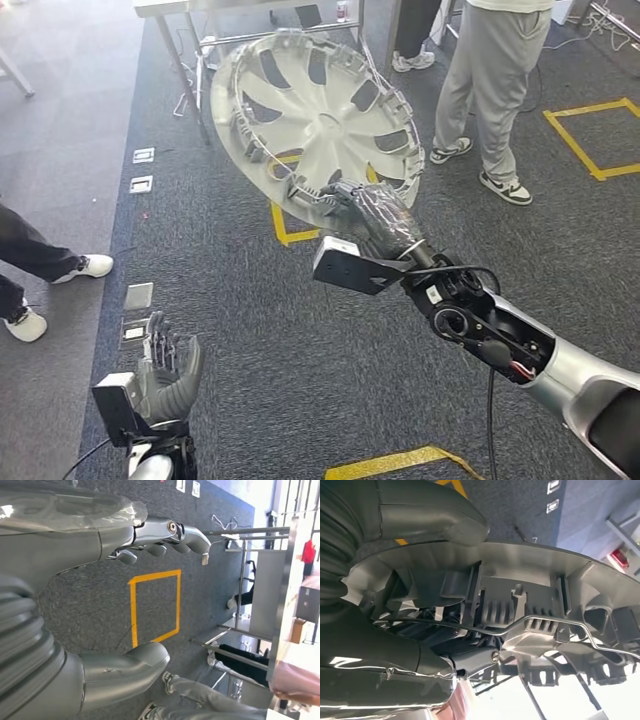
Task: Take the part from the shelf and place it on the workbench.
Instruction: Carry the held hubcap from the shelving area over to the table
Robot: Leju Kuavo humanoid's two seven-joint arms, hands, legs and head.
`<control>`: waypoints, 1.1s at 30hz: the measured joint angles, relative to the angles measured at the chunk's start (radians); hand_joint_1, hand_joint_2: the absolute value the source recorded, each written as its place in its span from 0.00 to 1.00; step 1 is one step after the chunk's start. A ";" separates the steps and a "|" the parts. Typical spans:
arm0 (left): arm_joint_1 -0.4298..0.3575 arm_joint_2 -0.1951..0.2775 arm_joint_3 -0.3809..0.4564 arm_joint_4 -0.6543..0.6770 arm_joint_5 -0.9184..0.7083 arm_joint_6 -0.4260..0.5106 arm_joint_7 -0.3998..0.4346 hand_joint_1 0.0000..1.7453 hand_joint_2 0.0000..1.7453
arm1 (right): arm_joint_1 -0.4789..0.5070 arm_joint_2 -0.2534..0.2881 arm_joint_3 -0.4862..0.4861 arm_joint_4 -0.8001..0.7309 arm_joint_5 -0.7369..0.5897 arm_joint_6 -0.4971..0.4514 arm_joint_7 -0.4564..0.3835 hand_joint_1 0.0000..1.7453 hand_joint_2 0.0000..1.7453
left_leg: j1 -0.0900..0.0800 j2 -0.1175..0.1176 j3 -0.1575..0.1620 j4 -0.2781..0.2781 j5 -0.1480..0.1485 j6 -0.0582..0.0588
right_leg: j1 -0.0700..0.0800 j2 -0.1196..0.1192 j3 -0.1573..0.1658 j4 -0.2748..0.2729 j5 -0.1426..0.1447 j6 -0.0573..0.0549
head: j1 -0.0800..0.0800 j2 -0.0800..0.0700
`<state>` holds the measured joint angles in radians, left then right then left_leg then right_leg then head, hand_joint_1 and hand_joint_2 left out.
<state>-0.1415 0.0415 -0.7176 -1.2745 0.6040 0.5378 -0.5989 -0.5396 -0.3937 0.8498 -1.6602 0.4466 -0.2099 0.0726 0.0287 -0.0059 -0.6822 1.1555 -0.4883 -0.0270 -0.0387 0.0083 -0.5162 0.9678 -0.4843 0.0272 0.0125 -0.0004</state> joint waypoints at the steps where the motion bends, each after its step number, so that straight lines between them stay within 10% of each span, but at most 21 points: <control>1: 0.001 0.000 0.000 0.000 0.000 -0.001 0.000 0.00 1.00 | 0.001 0.000 -0.001 0.000 0.000 -0.001 -0.001 1.00 1.00 | -0.003 0.000 -0.048 0.056 -0.019 0.003 | 0.004 0.002 0.010 -0.002 -0.009 -0.003 | -0.003 0.000; 4: 0.003 0.000 0.000 0.000 0.000 -0.003 0.000 0.00 1.00 | 0.009 0.000 -0.001 0.000 0.001 -0.002 -0.001 1.00 1.00 | -0.022 0.000 -0.111 0.042 -0.021 0.032 | 0.019 0.005 0.060 -0.011 -0.045 -0.009 | -0.008 0.000; 7: 0.006 0.003 0.000 0.000 0.000 -0.003 0.000 0.00 1.00 | 0.015 0.000 -0.001 0.001 0.001 -0.001 -0.001 1.00 1.00 | -0.054 -0.009 -0.078 -0.153 0.160 0.085 | 0.031 0.009 0.114 -0.031 -0.085 -0.010 | -0.007 0.000; 9: 0.006 0.004 0.000 0.000 0.000 -0.004 0.001 0.00 1.00 | 0.015 0.002 -0.002 0.001 0.001 -0.001 -0.001 1.00 1.00 | -0.069 -0.013 -0.058 -0.207 0.224 0.096 | 0.032 0.014 0.138 -0.049 -0.099 -0.002 | -0.004 0.000; 12: -0.002 0.003 0.000 -0.001 0.000 -0.005 0.001 0.00 1.00 | 0.016 0.003 -0.008 0.000 0.000 -0.001 -0.001 1.00 1.00 | -0.064 -0.007 -0.015 -0.222 0.193 0.098 | 0.029 0.010 0.128 0.012 -0.066 0.013 | -0.004 0.000; 14: -0.002 0.002 0.000 0.000 0.000 -0.006 0.001 0.00 1.00 | 0.020 0.003 -0.008 0.002 0.001 -0.001 -0.001 1.00 1.00 | -0.058 -0.007 0.019 -0.235 0.175 0.103 | 0.029 0.005 0.046 0.143 -0.057 0.019 | 0.003 0.000; 18: 0.004 0.003 0.000 0.004 0.001 -0.010 0.001 0.00 1.00 | 0.027 0.003 -0.008 0.007 0.001 -0.001 0.000 1.00 1.00 | -0.052 -0.014 0.085 -0.240 0.124 0.100 | 0.025 0.003 -0.074 0.228 -0.203 0.034 | 0.020 0.000; 20: 0.005 0.002 0.000 0.005 0.001 -0.012 0.001 0.00 1.00 | 0.028 0.003 -0.008 0.008 0.001 -0.001 0.000 1.00 1.00 | -0.050 -0.019 0.114 -0.239 0.100 0.092 | 0.021 0.001 -0.087 0.133 -0.152 0.039 | 0.027 0.000; 22: 0.006 0.002 0.000 0.005 0.001 -0.012 0.001 0.00 1.00 | 0.028 0.003 -0.008 0.009 0.001 -0.001 0.000 1.00 1.00 | -0.050 -0.022 0.129 -0.234 0.081 0.083 | 0.020 -0.002 -0.087 0.015 0.005 0.034 | 0.031 0.000; 24: 0.006 0.001 0.000 0.006 0.002 -0.013 0.001 0.00 1.00 | 0.027 0.003 -0.008 0.008 0.002 0.000 -0.001 1.00 1.00 | -0.051 -0.024 0.128 -0.226 0.069 0.073 | 0.025 -0.002 -0.084 -0.031 0.094 0.016 | 0.030 0.000; 33: 0.000 0.003 0.000 0.007 0.001 -0.012 0.000 0.00 1.00 | 0.026 0.003 -0.008 0.011 0.004 0.000 0.002 1.00 1.00 | -0.051 -0.021 0.120 -0.223 0.066 0.072 | 0.029 0.008 -0.085 -0.028 0.095 0.007 | 0.014 0.000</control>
<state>-0.1413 0.0446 -0.7179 -1.2675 0.6051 0.5253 -0.5991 -0.5135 -0.3910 0.8415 -1.6496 0.4501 -0.2099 0.0751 -0.0226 -0.0267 -0.5621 0.9330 -0.4219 0.0447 -0.0095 0.0159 -0.6010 0.9397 -0.3891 0.0347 0.0270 -0.0004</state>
